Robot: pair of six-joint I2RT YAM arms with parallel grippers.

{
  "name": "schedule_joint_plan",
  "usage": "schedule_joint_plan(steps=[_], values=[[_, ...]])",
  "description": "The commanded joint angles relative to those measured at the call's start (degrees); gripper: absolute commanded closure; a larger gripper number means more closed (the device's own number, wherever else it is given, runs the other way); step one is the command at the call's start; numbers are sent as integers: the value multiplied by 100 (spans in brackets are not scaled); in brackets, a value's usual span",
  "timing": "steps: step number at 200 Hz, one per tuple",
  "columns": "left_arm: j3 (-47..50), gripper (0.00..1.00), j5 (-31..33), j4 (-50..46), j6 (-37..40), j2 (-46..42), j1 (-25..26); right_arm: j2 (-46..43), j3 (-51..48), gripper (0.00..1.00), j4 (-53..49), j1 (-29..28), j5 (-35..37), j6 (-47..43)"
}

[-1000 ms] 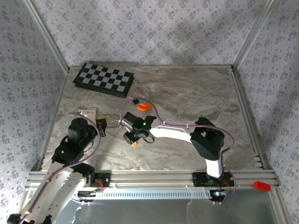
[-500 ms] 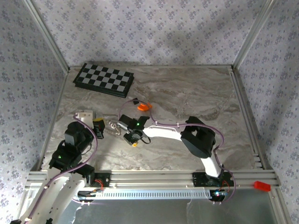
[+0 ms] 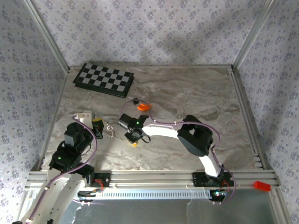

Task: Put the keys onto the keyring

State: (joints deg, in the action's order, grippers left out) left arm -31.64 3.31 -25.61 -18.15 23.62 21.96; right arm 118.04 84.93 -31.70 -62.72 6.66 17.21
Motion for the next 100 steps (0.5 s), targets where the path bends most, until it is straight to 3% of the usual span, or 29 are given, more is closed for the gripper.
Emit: schedule_joint_plan(steps=[1,100], values=[[-9,100,73,193,-63,-96,-59,214,204,61,-27,30,-95,119],[35,100,21,232,-74,-138,-69,18,35,76,-38,193,-156,81]])
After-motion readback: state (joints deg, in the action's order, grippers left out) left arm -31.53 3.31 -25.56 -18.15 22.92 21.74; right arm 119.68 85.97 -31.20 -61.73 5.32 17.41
